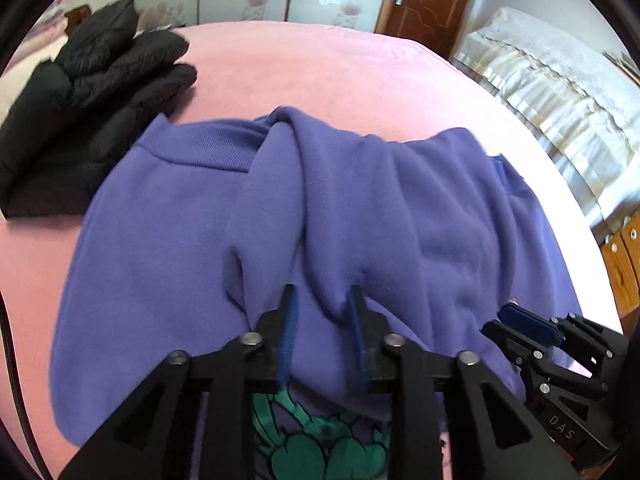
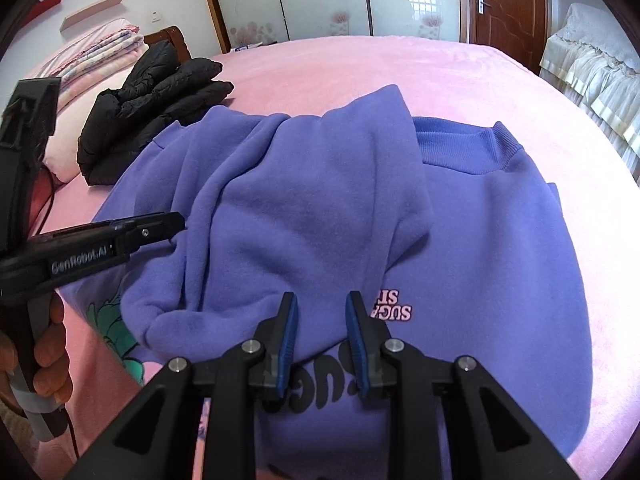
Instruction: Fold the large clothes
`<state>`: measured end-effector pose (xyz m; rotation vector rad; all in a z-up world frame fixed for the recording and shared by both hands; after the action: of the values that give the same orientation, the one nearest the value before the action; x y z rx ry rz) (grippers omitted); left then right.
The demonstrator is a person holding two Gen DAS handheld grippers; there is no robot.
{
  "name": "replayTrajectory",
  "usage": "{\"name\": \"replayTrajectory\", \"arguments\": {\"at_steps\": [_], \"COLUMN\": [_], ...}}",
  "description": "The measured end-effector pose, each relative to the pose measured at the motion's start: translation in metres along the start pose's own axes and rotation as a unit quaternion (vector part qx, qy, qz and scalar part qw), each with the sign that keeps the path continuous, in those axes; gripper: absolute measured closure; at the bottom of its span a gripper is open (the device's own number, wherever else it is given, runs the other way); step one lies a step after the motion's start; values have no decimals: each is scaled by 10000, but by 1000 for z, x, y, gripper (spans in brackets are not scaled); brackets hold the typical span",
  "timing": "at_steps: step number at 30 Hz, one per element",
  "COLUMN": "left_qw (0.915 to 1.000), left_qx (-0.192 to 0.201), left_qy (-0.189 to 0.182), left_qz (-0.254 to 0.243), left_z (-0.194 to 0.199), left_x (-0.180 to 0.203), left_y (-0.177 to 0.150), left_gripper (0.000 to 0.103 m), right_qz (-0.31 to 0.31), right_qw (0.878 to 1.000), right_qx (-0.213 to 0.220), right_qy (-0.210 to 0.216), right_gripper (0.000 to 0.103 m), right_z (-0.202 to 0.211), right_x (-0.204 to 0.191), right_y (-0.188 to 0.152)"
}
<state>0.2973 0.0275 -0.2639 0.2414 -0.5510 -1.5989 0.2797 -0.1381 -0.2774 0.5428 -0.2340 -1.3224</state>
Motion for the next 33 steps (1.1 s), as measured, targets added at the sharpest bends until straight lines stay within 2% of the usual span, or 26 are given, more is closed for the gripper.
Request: {"name": "replayTrajectory", "arguments": {"at_steps": [1,7,10,16,23,25,27,33], "left_qw": [10000,9983,9983,9979,9940,9917,9889,9819], "left_qx": [24,421,551,475,664,770,860,614], "left_qy": [-14,254,133,-90,72,168,283,230], "left_qz": [-35,-299,-138,431,871,1012,1181,1777], "left_z": [4,51,75,95,121,130,135,127], "left_x": [3,22,16,-17,-52,-63,-77,-116], "left_y": [2,-2,-12,-33,-35,-36,-39,-61], "left_gripper": [58,31,30,30,29,20,17,17], "right_qz": [15,180,146,237,170,145,131,142], "right_qw": [10000,9998,9998,9992,9980,9974,9969,9950], "right_qx": [-22,-47,21,251,476,574,667,948], "right_qy": [4,46,166,202,368,410,404,286], "right_gripper": [78,78,78,78,78,78,78,78], "right_z": [4,28,43,63,79,86,93,103], "right_x": [-2,-15,-22,-44,-70,-75,-81,-89], "right_y": [0,3,5,10,19,23,28,54]}}
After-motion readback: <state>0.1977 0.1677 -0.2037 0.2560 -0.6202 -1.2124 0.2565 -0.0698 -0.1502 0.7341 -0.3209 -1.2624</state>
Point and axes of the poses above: each gripper's, at about its wrist camera, not at the fingertips, and z roughly against the way its jaws point, x to its right, y to its top, the point moved 5 cm from there along -z, roughly the way its jaws point, and after that the axes turned 5 degrees about -x, right-handed, at the moved point
